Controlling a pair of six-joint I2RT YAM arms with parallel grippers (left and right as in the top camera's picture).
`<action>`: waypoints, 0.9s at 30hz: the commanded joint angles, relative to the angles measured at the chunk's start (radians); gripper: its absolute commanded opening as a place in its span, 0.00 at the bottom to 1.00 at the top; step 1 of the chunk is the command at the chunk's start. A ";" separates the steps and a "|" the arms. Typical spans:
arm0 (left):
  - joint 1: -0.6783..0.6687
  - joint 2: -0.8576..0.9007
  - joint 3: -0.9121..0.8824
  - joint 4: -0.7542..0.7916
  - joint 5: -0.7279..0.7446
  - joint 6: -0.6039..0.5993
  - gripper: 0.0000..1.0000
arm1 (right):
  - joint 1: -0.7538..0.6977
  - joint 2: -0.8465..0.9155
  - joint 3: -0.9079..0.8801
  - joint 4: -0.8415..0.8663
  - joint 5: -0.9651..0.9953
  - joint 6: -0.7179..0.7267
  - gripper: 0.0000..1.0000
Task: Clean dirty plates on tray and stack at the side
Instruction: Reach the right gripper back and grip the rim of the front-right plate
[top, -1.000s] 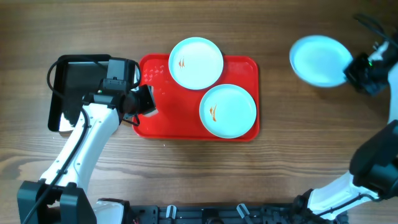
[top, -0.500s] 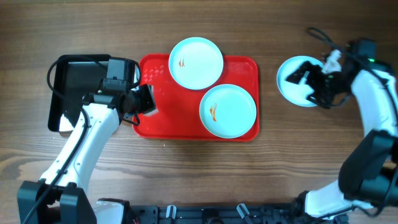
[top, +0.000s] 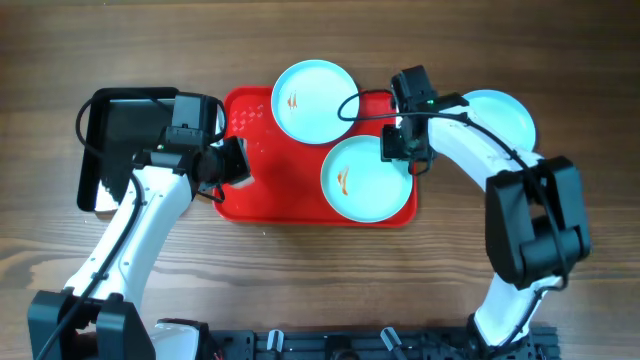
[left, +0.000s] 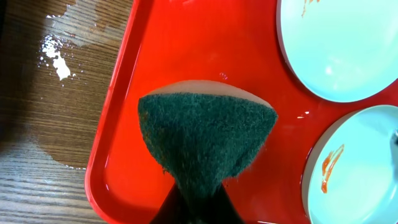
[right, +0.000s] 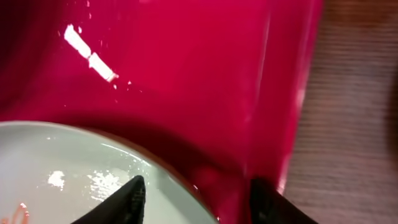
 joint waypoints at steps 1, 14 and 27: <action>0.004 0.007 0.004 0.004 0.012 0.008 0.04 | -0.005 0.042 -0.006 0.004 -0.057 -0.046 0.36; -0.080 0.007 0.004 0.003 0.095 0.037 0.04 | 0.169 0.042 -0.012 -0.008 -0.279 0.037 0.04; -0.274 0.251 0.004 0.158 0.110 -0.023 0.04 | 0.208 0.042 -0.012 0.071 -0.201 0.168 0.04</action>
